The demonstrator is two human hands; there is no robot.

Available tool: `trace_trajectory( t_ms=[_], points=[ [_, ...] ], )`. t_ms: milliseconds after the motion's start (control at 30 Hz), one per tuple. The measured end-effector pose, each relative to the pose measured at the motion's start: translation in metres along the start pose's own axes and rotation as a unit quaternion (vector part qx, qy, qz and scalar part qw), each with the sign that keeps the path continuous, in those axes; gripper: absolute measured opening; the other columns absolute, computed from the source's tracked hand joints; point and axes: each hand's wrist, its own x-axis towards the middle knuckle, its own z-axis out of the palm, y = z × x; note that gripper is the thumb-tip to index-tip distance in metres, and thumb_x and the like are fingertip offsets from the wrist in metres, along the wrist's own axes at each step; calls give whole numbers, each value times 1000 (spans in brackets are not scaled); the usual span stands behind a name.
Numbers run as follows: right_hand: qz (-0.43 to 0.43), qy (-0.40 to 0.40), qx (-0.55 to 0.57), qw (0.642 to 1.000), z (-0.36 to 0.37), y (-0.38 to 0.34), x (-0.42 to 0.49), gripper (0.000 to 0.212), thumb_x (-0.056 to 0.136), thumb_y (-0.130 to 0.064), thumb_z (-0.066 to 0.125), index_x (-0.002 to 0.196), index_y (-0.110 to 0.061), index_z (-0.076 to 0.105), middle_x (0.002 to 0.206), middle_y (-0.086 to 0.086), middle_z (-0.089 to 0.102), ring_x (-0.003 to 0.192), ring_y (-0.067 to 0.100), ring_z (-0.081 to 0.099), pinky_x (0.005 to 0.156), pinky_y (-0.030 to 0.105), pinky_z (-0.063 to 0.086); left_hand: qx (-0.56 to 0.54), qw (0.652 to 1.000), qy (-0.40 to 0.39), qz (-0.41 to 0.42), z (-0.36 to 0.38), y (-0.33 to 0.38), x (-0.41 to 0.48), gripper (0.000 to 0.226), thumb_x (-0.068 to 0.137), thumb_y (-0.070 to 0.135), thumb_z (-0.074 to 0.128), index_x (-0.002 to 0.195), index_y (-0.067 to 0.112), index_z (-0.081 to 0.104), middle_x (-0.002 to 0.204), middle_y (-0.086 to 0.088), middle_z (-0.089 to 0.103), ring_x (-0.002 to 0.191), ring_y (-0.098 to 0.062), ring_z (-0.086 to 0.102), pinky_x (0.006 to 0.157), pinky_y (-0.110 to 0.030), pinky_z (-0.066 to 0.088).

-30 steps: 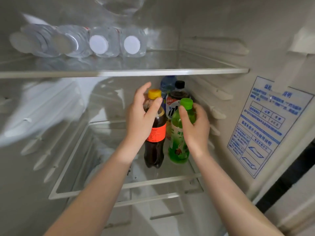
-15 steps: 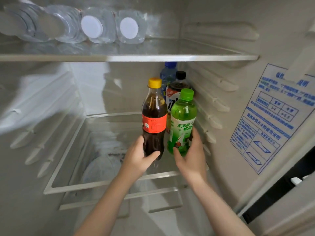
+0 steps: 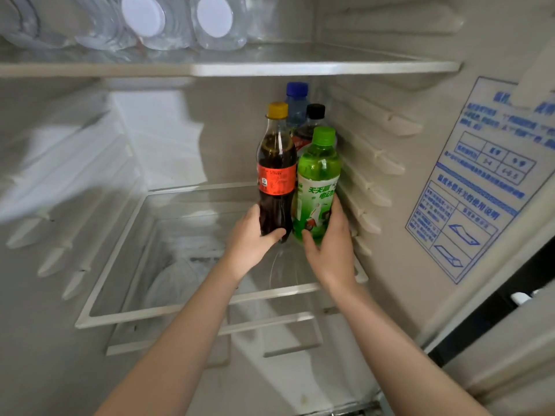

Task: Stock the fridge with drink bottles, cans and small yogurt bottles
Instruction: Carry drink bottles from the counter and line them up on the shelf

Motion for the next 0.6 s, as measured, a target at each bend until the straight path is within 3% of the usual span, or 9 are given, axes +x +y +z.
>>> trace_trajectory(
  t_ms=[100, 167, 233, 300, 400, 500, 600],
  points=[
    [25, -20, -27, 999, -4, -2, -3, 85, 80, -11, 66, 149, -16, 17, 146, 4, 37, 132, 17, 37, 103, 22, 30, -5, 1000, 20, 8, 3, -2, -7, 63, 83, 28, 71, 137, 17, 42, 132, -3, 56, 121, -20, 53, 92, -29, 43],
    [43, -38, -60, 997, -9, -1, -14, 86, 81, -12, 65, 150, -13, 13, 151, 6, 30, 137, 19, 32, 107, 23, 27, -18, 998, 46, -39, 3, -3, -17, 78, 85, 36, 67, 149, 18, 26, 144, -8, 44, 131, -22, 43, 105, -40, 40],
    [31, -35, -77, 996, -15, -3, -31, 82, 82, -12, 63, 149, -11, 16, 153, 6, 26, 139, 18, 27, 107, 13, 17, -43, 994, 87, -41, 1, -3, -31, 72, 89, 35, 62, 149, 17, 26, 147, -9, 38, 135, -22, 38, 108, -46, 37],
    [-18, -19, -77, 997, -23, -6, -50, 73, 81, -7, 62, 145, -6, 28, 149, 11, 34, 136, 18, 30, 106, 4, 11, -43, 992, 115, 24, -4, -3, -49, 54, 94, 30, 56, 141, 11, 40, 143, -8, 40, 133, -20, 39, 111, -42, 34],
    [-80, -4, -97, 992, -37, -9, -85, 58, 81, -4, 58, 136, 1, 42, 137, 15, 48, 128, 20, 41, 109, 13, 22, 5, 984, 119, 129, -11, 1, -86, 43, 92, 34, 47, 125, 7, 57, 135, -8, 48, 127, -19, 42, 111, -20, 25],
    [-81, 16, -145, 986, -55, -6, -129, 45, 83, -7, 54, 127, 0, 51, 121, 14, 59, 113, 24, 53, 97, 24, 37, 19, 966, 93, 242, -8, 3, -125, 37, 91, 28, 49, 118, 5, 61, 130, -11, 51, 122, -19, 46, 107, -22, 30],
    [-36, 28, -175, 984, -75, 2, -182, 36, 84, -10, 51, 119, -2, 55, 107, 10, 61, 99, 23, 55, 87, 23, 39, -17, 956, 54, 288, 9, -3, -158, 31, 90, 20, 50, 112, 1, 62, 121, -12, 57, 114, -19, 51, 103, -24, 36]
  ],
)
